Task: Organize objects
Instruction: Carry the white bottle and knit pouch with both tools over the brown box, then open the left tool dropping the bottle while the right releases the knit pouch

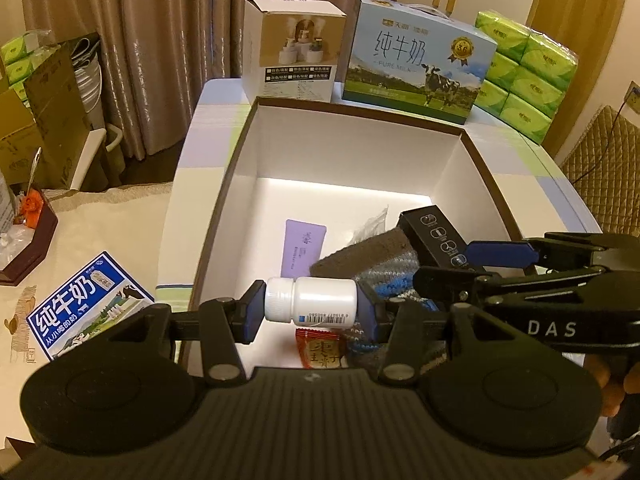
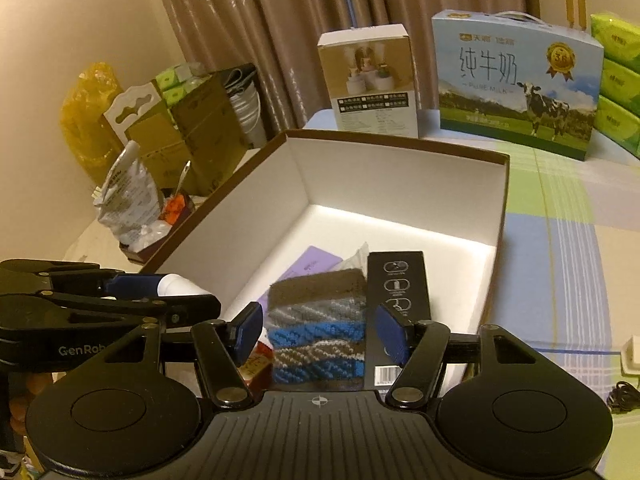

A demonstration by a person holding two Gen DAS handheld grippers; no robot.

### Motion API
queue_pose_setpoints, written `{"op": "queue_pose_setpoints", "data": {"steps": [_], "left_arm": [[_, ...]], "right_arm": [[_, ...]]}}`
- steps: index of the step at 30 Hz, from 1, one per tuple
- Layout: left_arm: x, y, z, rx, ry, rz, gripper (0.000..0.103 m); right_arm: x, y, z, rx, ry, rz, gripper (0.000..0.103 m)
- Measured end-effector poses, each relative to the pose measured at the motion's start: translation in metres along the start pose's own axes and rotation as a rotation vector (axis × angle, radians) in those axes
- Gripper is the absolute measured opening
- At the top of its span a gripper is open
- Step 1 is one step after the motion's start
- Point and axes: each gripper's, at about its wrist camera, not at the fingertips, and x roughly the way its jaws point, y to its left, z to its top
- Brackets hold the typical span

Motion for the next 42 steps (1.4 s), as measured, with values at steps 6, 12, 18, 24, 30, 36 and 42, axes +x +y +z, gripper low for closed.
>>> {"op": "queue_pose_setpoints", "data": {"steps": [6, 12, 18, 24, 30, 36, 42], "left_arm": [[0.005, -0.005, 0.002, 0.009, 0.005, -0.004, 0.042], [0.009, -0.006, 0.005, 0.015, 0.007, -0.002, 0.042], [0.009, -0.008, 0.007, 0.012, -0.005, 0.010, 0.060], [0.005, -0.007, 0.008, 0.002, -0.007, 0.008, 0.070], [-0.004, -0.004, 0.007, -0.016, -0.012, 0.014, 0.078], [-0.016, -0.001, 0.008, -0.045, -0.018, 0.025, 0.084], [-0.031, 0.002, 0.004, -0.085, -0.013, 0.048, 0.089]], "right_arm": [[-0.001, -0.004, 0.000, 0.000, -0.003, 0.001, 0.061], [-0.003, -0.006, 0.000, 0.000, -0.010, 0.000, 0.062], [-0.008, -0.006, -0.001, -0.015, -0.024, 0.000, 0.069], [-0.014, -0.005, -0.003, -0.028, -0.032, 0.004, 0.073], [-0.019, -0.004, -0.006, -0.037, -0.035, 0.005, 0.077], [-0.029, -0.002, -0.009, -0.037, -0.037, 0.017, 0.082], [-0.043, 0.002, -0.016, -0.035, -0.042, 0.032, 0.087]]}}
